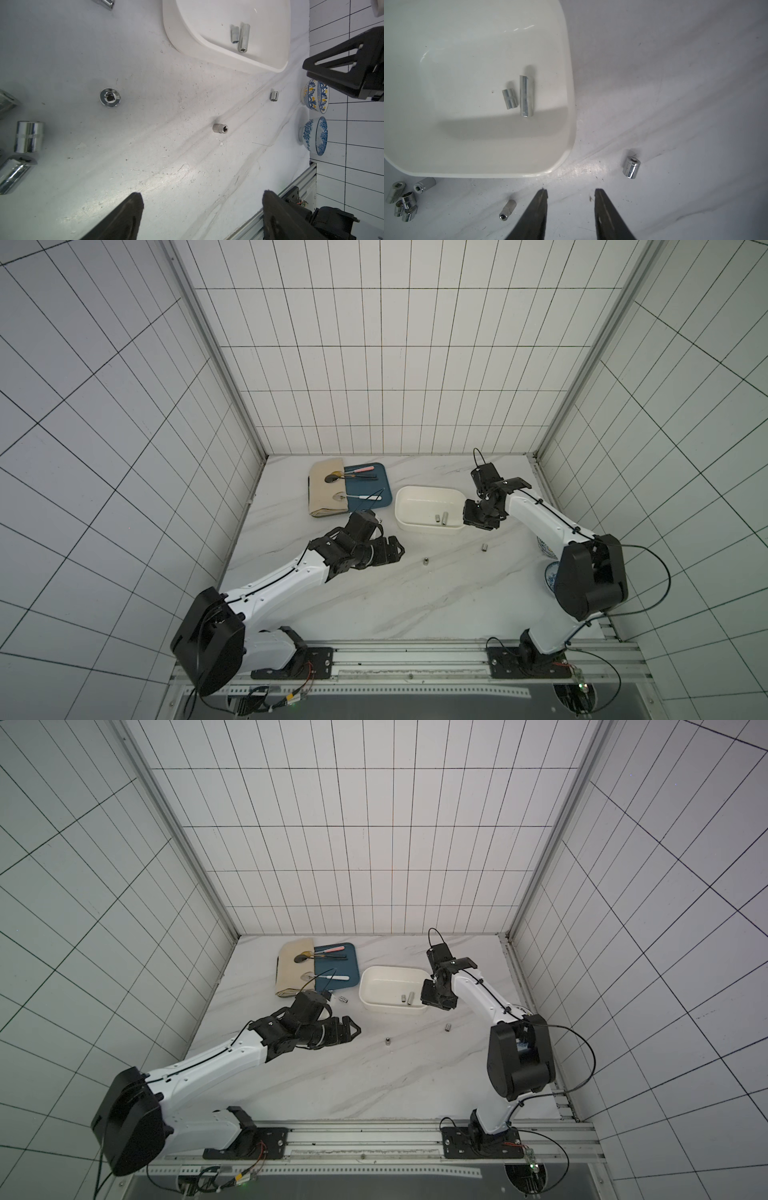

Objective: Put the socket on the desktop into the storage box
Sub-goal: Pick up the socket head from the center of the board.

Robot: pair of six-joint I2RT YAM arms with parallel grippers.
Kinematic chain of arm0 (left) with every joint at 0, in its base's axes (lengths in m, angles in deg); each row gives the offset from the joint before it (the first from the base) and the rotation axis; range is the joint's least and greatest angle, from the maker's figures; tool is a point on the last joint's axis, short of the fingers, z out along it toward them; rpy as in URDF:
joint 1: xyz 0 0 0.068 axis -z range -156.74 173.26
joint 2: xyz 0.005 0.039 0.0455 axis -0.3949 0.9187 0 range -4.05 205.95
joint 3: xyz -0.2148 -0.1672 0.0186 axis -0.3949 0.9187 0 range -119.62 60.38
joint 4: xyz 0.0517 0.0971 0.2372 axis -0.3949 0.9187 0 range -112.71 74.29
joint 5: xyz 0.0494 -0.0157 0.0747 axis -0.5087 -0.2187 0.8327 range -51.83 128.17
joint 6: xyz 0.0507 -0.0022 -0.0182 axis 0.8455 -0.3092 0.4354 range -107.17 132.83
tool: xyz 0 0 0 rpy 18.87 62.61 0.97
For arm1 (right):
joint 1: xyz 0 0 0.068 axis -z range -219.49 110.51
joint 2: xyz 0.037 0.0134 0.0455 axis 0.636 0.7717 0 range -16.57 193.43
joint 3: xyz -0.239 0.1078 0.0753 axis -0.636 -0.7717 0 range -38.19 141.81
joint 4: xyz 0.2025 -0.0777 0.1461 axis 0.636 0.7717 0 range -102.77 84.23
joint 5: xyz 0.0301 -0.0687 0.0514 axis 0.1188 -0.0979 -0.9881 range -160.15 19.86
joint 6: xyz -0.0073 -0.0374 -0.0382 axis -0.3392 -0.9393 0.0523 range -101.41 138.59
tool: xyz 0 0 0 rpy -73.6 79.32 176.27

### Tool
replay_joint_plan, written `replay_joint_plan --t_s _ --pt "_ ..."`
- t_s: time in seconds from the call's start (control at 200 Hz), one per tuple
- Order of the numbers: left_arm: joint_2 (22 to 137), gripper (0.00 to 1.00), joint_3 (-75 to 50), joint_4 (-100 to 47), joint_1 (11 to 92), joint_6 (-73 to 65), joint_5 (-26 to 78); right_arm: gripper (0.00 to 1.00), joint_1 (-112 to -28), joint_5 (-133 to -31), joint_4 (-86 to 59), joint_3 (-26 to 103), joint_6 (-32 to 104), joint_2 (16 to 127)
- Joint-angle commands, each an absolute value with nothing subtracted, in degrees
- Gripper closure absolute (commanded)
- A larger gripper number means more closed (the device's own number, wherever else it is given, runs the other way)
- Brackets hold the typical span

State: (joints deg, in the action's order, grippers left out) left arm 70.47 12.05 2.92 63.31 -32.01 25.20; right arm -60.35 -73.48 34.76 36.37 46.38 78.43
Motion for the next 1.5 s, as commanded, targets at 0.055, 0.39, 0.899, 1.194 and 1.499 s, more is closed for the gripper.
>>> replay_joint_plan --t_s 0.055,0.39,0.899,1.194,1.499 --pt "72.82 0.07 9.21 0.52 65.75 -32.06 26.52 0.55 -57.48 -72.17 33.74 30.21 46.1 74.9" --pt "76.0 0.07 7.65 -1.54 69.13 -32.35 26.7 0.56 -53.96 -71.75 31.36 25.29 45.92 76.56" --pt "75.77 0.07 7.74 -1.91 69.45 -31.62 27.22 0.6 -52.81 -71.28 29.51 25.57 46.89 83.12" --pt "75.7 0.07 8.09 -1.92 69.4 -31.62 27.36 0.63 -52.68 -71.74 27.95 25.17 46.95 85.02" --pt "74.97 0.07 8.86 -1.88 69.23 -31.73 27.87 0.64 -52.68 -72.29 27.36 24.84 46.98 86.48"
